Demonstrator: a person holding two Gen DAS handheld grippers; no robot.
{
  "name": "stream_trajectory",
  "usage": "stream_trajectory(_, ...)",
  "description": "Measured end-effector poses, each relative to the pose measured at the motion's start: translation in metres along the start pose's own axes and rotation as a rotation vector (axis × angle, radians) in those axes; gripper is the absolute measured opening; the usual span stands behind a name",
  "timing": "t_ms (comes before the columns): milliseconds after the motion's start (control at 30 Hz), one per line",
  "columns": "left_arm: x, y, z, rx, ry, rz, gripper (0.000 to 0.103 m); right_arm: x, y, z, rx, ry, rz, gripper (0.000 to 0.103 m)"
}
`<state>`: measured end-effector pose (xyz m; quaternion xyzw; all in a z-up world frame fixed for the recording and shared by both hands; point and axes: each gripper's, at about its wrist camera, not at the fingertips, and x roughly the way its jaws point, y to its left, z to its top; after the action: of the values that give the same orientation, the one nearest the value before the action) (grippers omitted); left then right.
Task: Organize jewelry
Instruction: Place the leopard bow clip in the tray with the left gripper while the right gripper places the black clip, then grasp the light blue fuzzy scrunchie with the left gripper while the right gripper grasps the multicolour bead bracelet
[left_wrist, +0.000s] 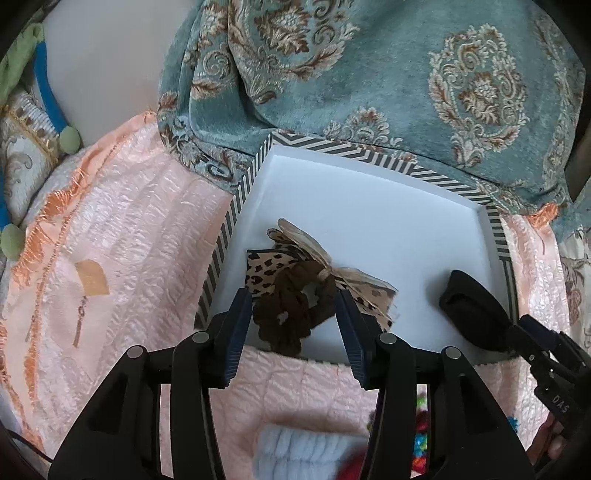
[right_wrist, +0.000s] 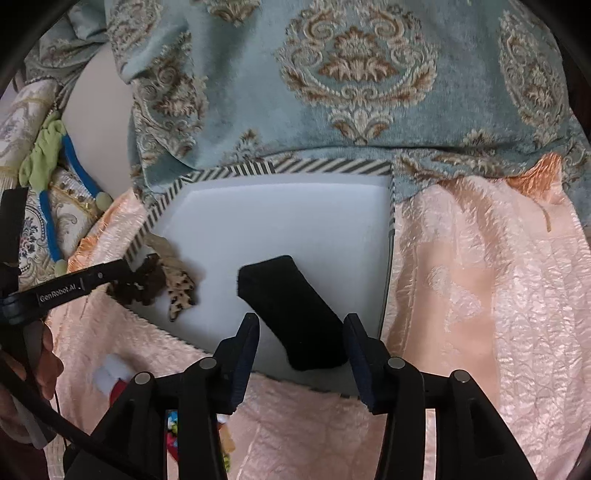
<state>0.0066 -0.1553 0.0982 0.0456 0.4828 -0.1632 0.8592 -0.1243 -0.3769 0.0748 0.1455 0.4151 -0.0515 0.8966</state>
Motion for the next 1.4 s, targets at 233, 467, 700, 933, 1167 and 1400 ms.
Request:
stream_trajectory(233, -0.032, -0.005, -0.019, 0.014, -0.037, -0.002, 0.047, -0.034, 0.013, -0.009, -0.013, -0.048, 0.003, 0.062)
stream_trajectory(467, -0.065, -0.011, -0.044, 0.038, -0.076, 0.005, 0.048, -0.063, 0.029, -0.026, -0.038, -0.078, 0.005, 0.063)
stream_trajectory(700, -0.091, -0.014, -0.067, 0.059, -0.115, 0.025, 0.048, -0.082, 0.035, -0.041, -0.046, -0.087, 0.008, 0.064)
stream_trajectory(933, -0.101, -0.007, -0.085, 0.03, -0.098, -0.006, 0.048, -0.094, 0.034, -0.055, -0.037, -0.086, 0.01, 0.064)
stream_trajectory(1167, -0.103, 0.003, -0.099, -0.012, -0.062, -0.044, 0.048, -0.103, 0.025, -0.069, -0.034, -0.074, -0.003, 0.065)
stream_trajectory(1400, -0.099, 0.012, -0.114, -0.022, -0.011, -0.065, 0.048, -0.103, 0.011, -0.083, -0.033, -0.039, -0.022, 0.065)
